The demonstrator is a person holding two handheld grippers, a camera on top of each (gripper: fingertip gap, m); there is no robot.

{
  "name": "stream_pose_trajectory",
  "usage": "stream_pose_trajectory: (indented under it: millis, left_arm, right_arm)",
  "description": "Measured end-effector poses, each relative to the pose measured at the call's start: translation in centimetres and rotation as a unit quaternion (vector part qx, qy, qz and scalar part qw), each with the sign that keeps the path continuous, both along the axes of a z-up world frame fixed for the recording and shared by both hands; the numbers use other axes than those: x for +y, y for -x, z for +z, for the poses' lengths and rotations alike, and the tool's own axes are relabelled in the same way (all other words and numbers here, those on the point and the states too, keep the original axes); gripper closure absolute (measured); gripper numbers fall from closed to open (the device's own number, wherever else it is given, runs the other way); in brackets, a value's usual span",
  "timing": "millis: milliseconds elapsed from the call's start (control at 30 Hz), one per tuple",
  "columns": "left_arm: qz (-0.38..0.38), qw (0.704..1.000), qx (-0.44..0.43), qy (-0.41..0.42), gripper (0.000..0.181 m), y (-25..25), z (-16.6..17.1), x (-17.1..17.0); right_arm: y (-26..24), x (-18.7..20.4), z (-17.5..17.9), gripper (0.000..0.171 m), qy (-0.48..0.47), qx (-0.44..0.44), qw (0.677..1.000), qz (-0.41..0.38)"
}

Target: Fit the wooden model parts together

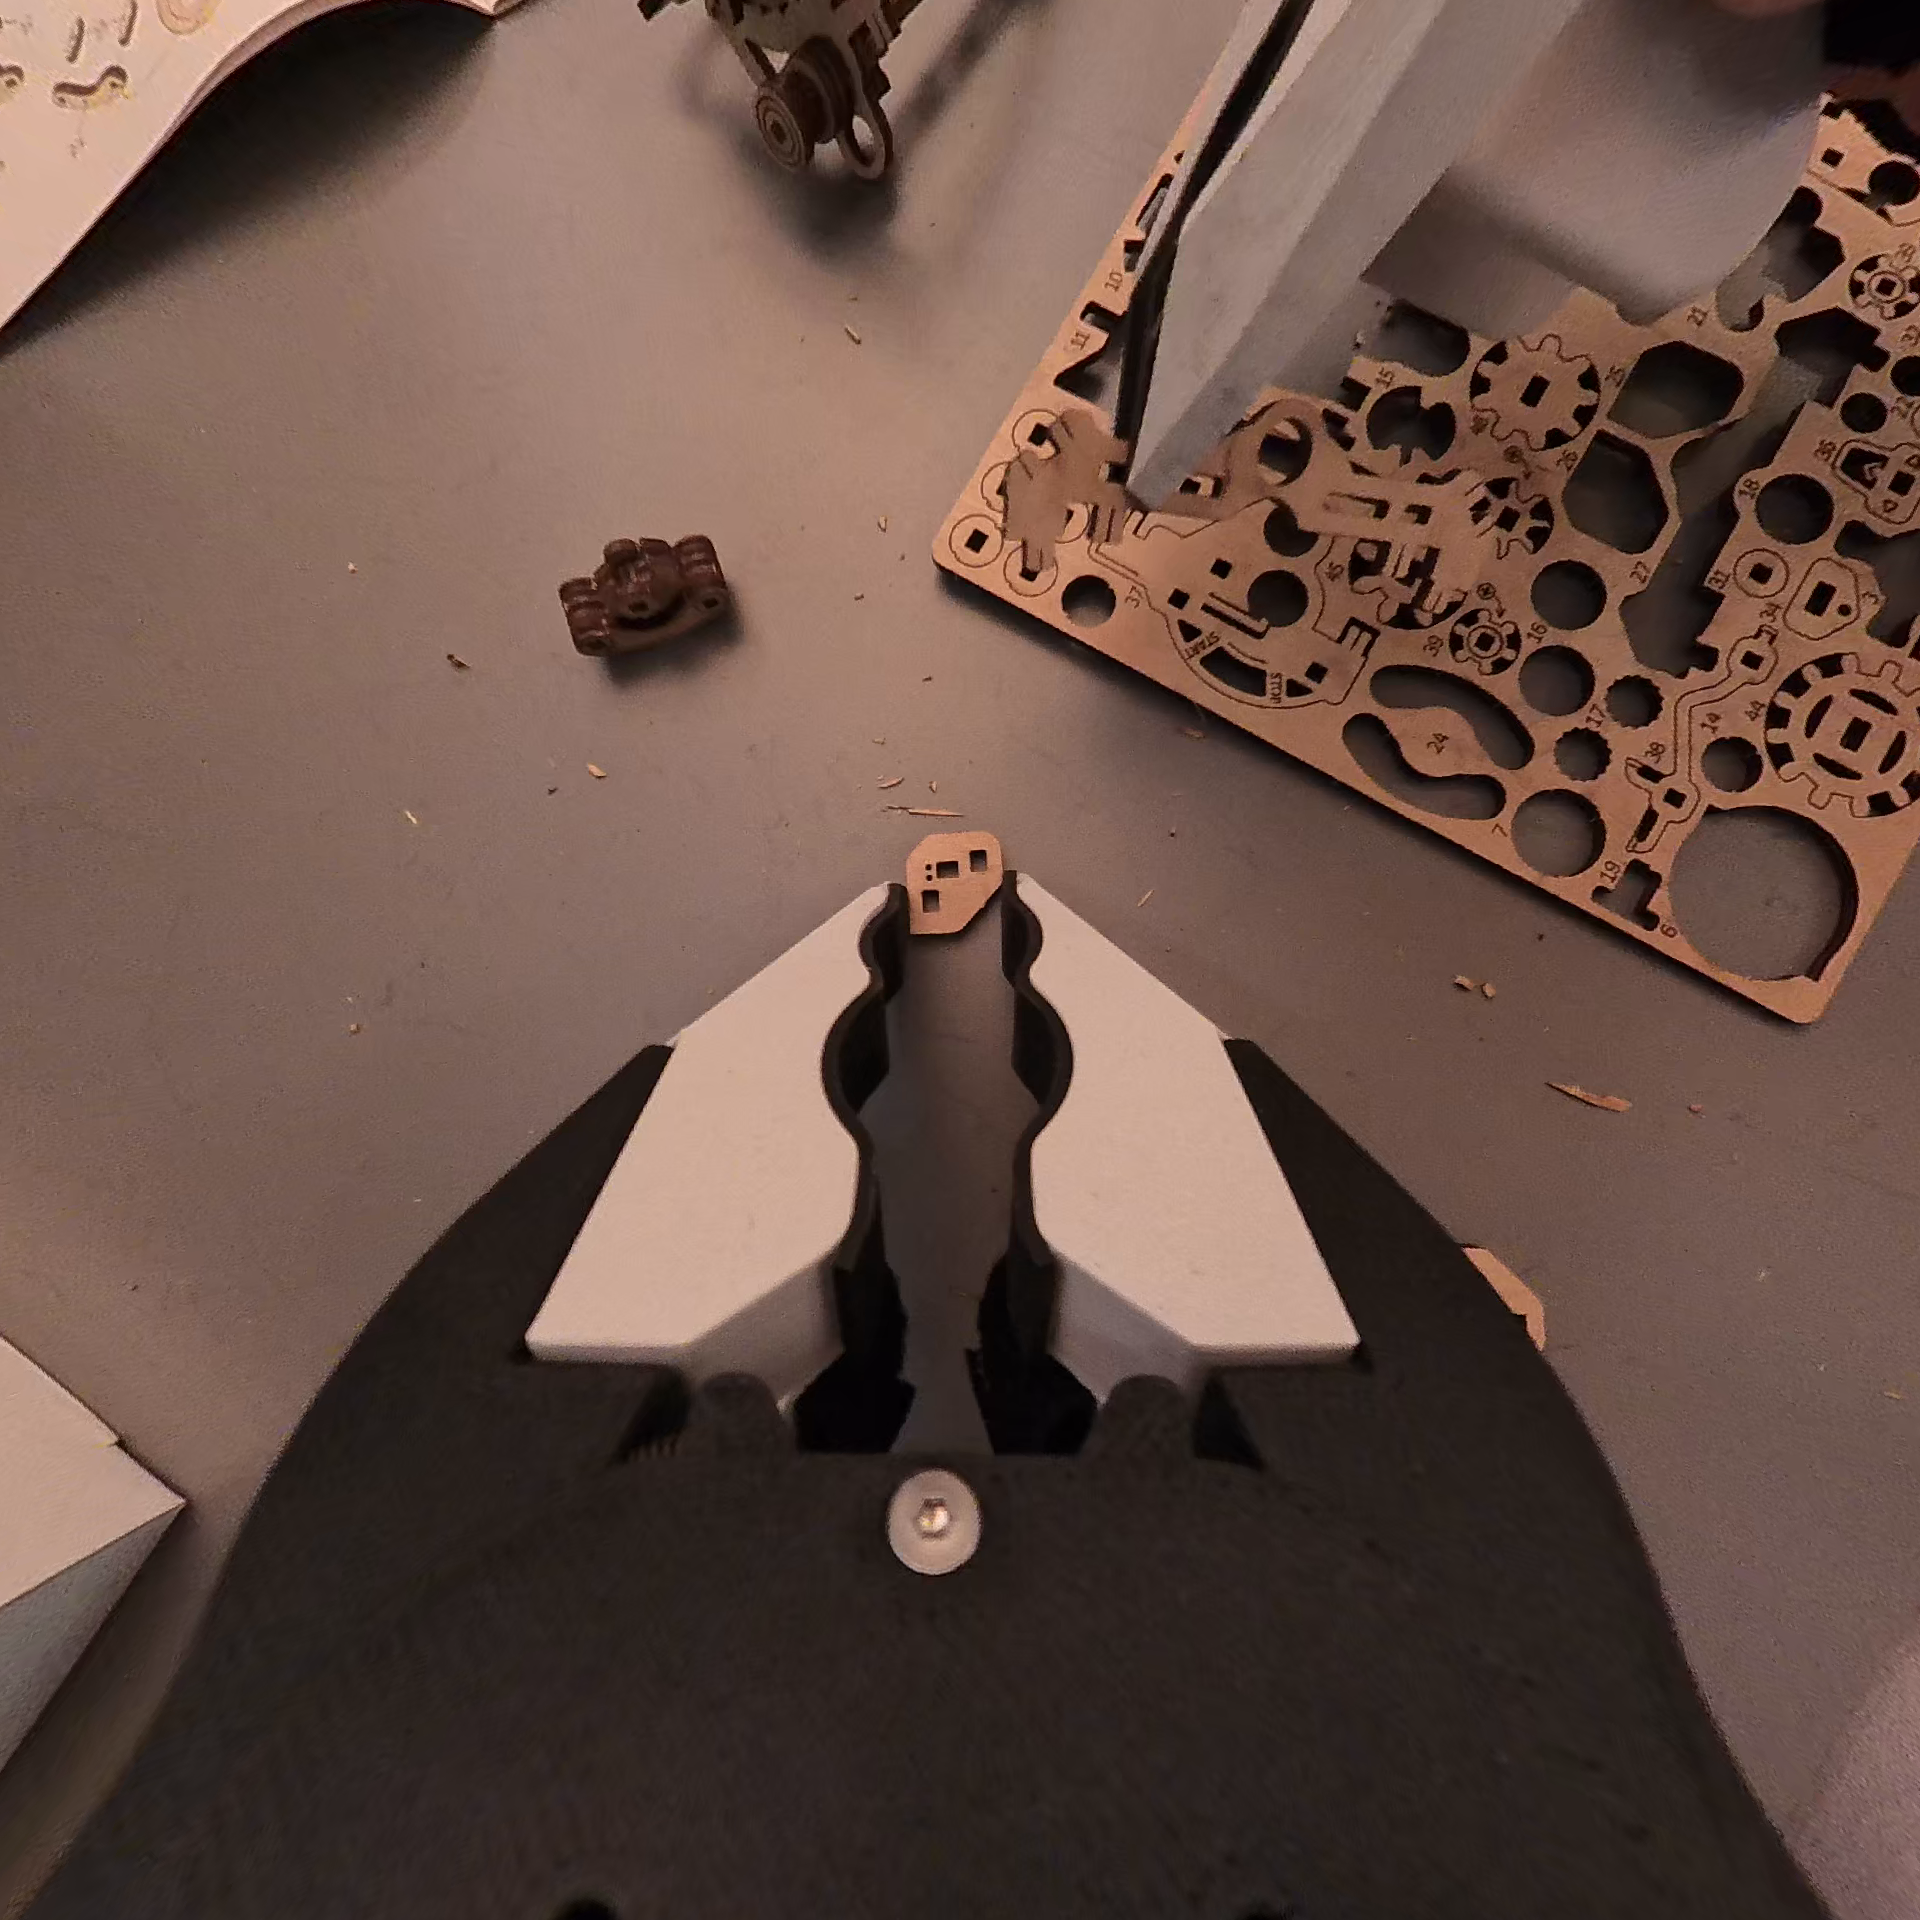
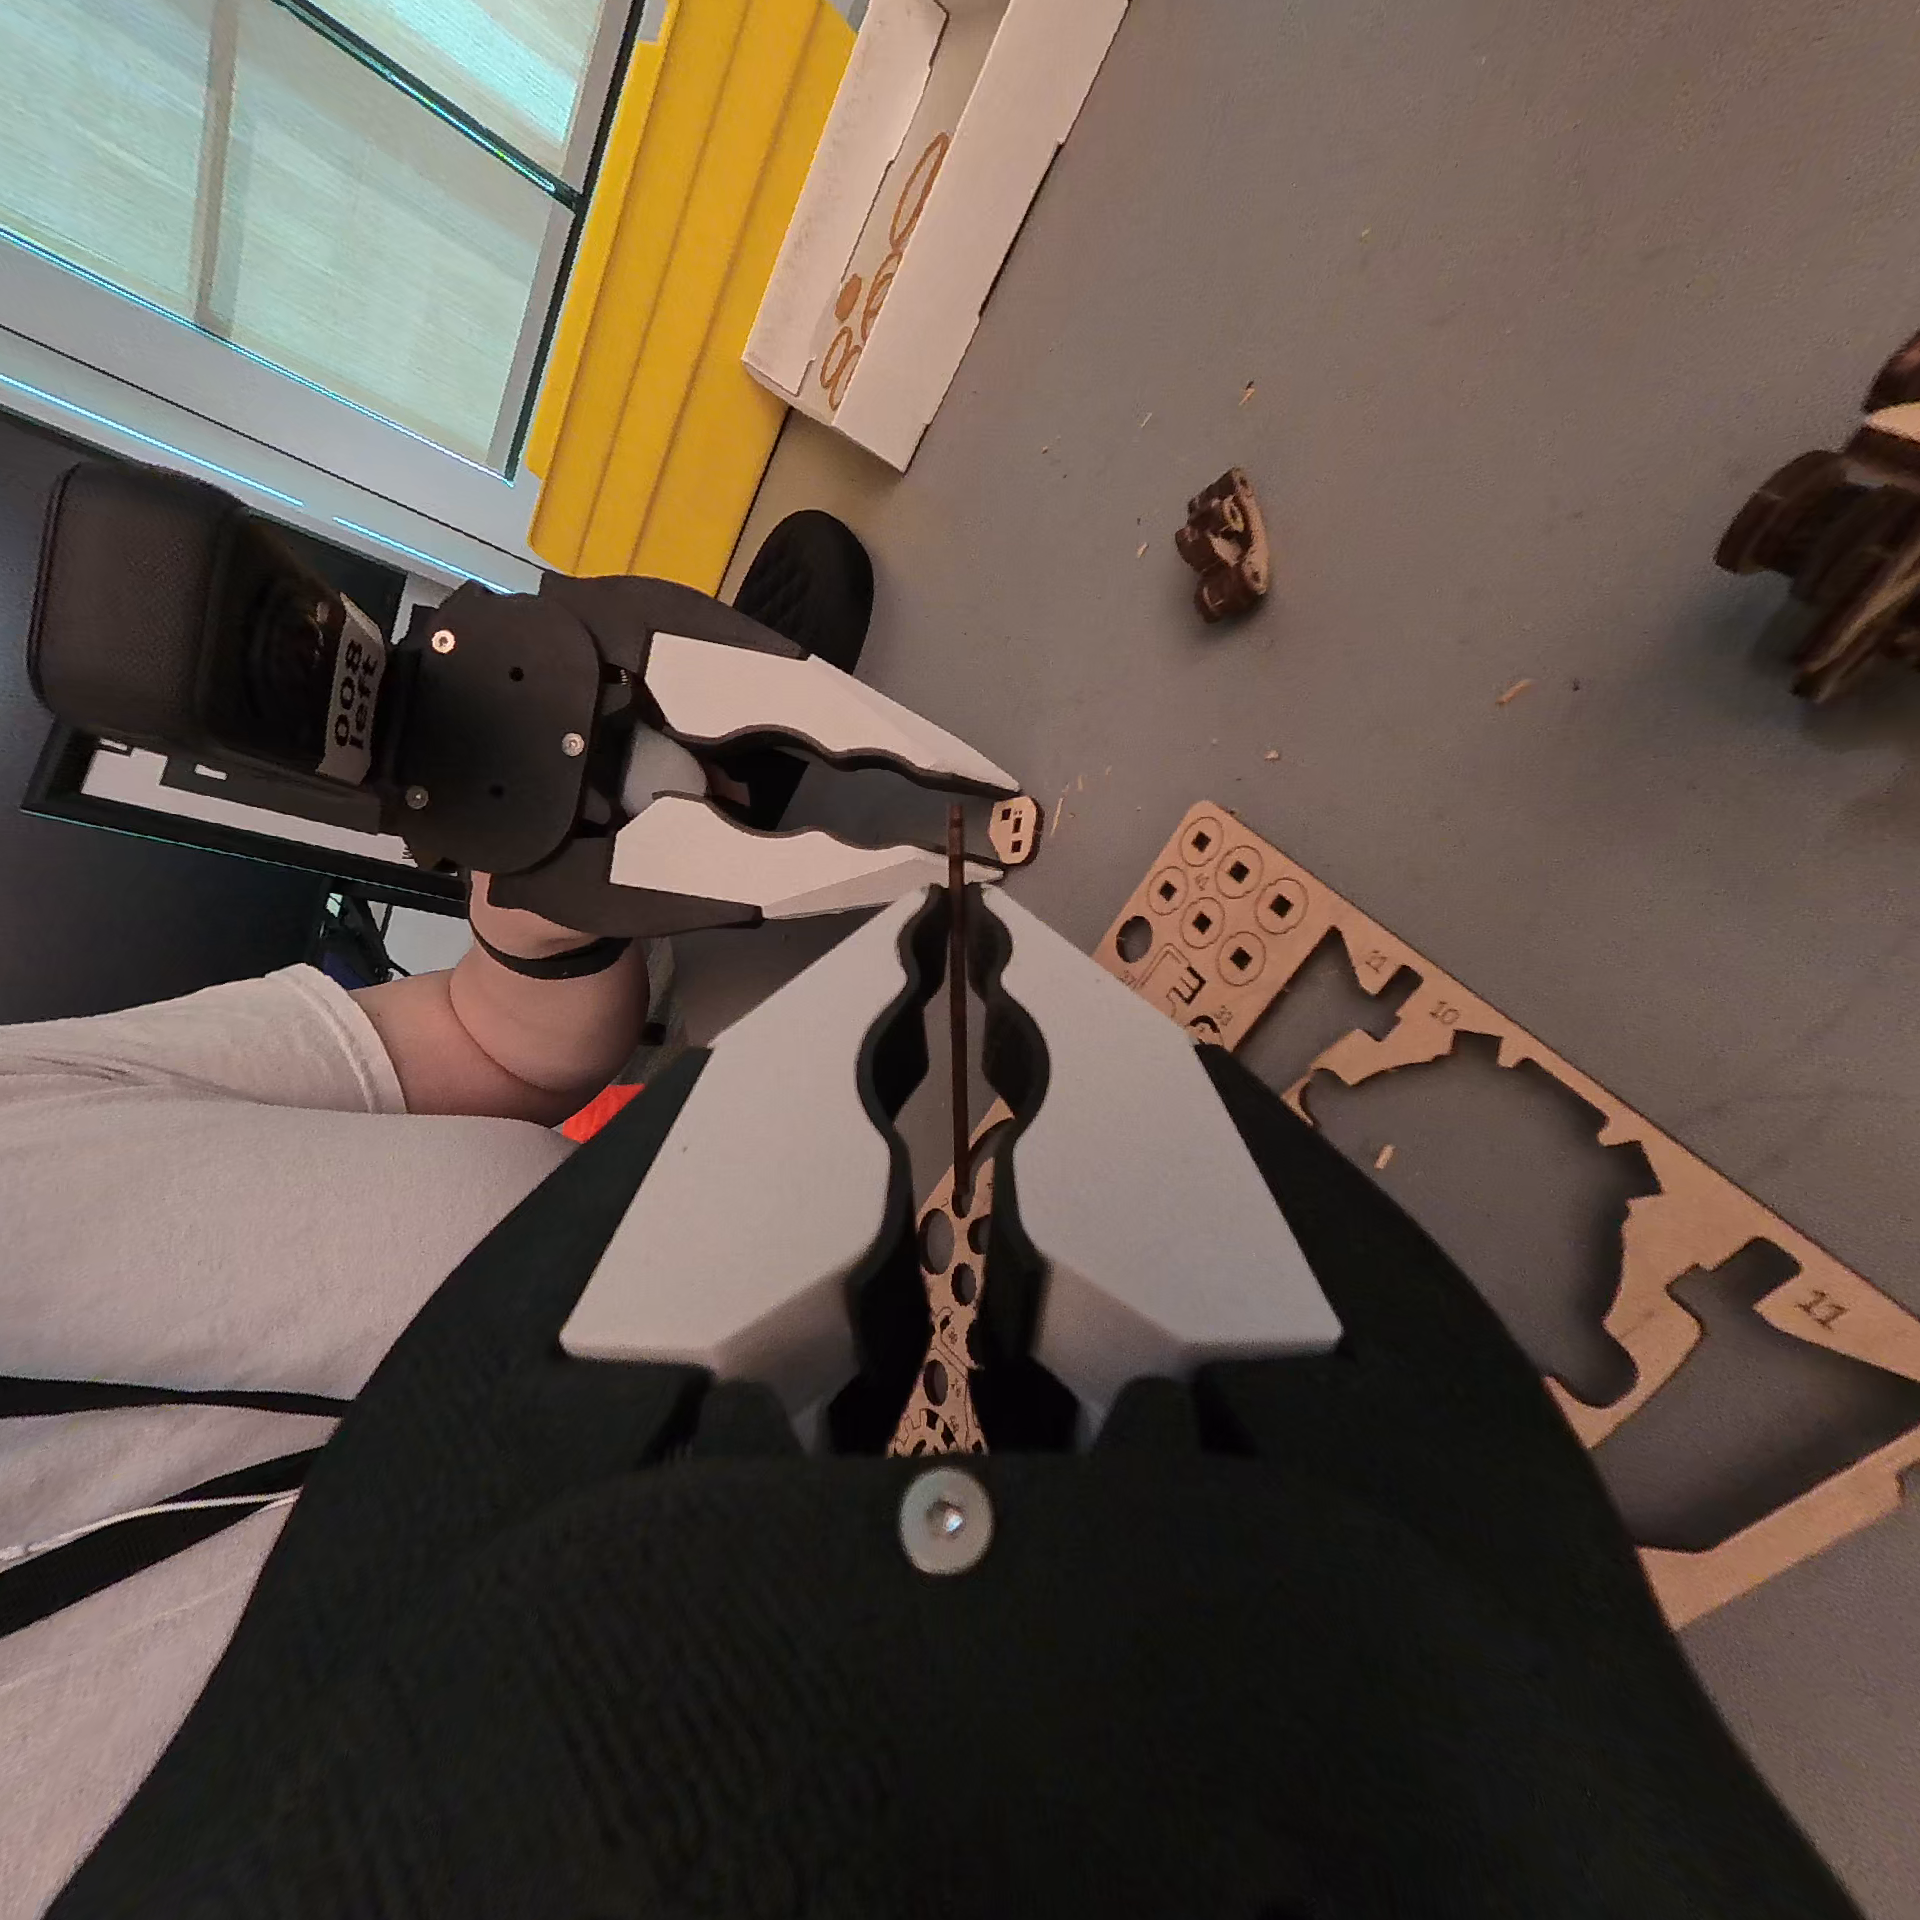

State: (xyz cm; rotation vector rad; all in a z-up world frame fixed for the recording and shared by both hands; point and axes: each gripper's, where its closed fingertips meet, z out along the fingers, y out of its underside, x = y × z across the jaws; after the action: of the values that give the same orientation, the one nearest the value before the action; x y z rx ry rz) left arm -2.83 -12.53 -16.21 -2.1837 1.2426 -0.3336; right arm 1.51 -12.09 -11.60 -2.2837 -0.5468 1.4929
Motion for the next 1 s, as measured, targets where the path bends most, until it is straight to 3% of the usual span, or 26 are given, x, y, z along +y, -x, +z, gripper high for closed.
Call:
stream_pose_trajectory:
  millis: [33, 1000]
  left_arm:
    - [0.001, 1.000, 0.000, 0.000, 0.165, 0.01, -0.01, 0.00]
    - [-0.008, 1.000, -0.002, 0.005, 0.165, 0.02, -0.04, 0.01]
  right_arm:
    - [-0.01, -0.01, 0.00, 0.169, 0.000, 0.000, 1.000, 0.000]
    - [0.00, -0.11, 0.11, 0.170, -0.004, 0.001, 1.000, 0.005]
